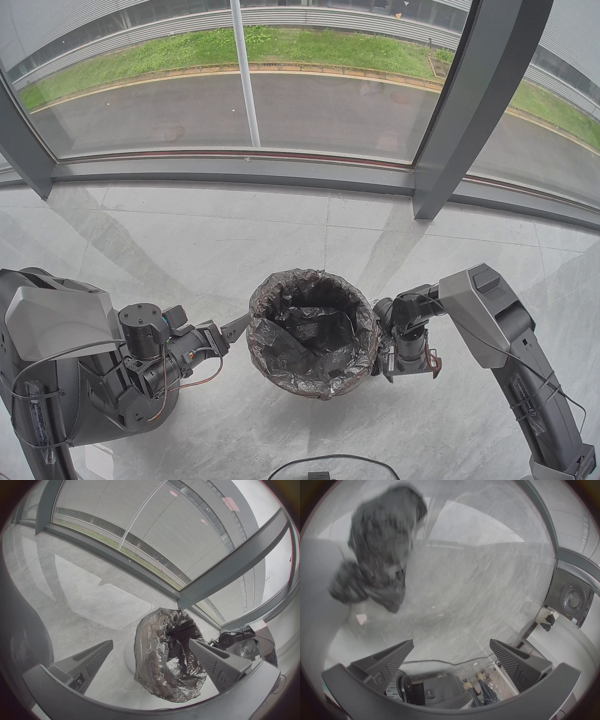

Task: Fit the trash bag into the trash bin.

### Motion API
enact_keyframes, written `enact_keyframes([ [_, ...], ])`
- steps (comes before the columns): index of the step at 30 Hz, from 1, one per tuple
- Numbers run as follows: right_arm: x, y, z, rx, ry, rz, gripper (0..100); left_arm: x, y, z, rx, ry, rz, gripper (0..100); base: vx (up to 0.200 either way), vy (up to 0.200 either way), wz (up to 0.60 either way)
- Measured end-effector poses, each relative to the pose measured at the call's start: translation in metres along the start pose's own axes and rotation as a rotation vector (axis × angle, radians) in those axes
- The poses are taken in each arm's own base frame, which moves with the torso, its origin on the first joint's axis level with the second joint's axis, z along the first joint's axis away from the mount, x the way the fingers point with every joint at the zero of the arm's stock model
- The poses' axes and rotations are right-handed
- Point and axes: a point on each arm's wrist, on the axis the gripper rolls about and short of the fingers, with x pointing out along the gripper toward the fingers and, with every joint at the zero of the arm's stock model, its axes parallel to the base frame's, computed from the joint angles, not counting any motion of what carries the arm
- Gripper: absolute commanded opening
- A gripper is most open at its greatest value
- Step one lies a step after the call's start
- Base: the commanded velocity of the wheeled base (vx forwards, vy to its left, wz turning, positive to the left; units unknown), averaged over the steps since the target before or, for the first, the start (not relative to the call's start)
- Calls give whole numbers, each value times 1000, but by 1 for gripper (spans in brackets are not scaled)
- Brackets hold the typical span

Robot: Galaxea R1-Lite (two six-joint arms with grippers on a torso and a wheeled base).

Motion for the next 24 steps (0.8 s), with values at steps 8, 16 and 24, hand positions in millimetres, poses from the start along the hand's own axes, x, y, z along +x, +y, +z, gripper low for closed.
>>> enact_keyframes([
  [8,32,-7,-18,-71,210,-62,100,2,2,-4,-2,10,5,100,0,0,0],
  [16,23,-21,0,-69,191,42,100,2,1,-6,-2,18,4,100,0,0,0],
  [24,-28,-38,44,40,-27,316,100,3,1,-7,-2,23,4,100,0,0,0],
])
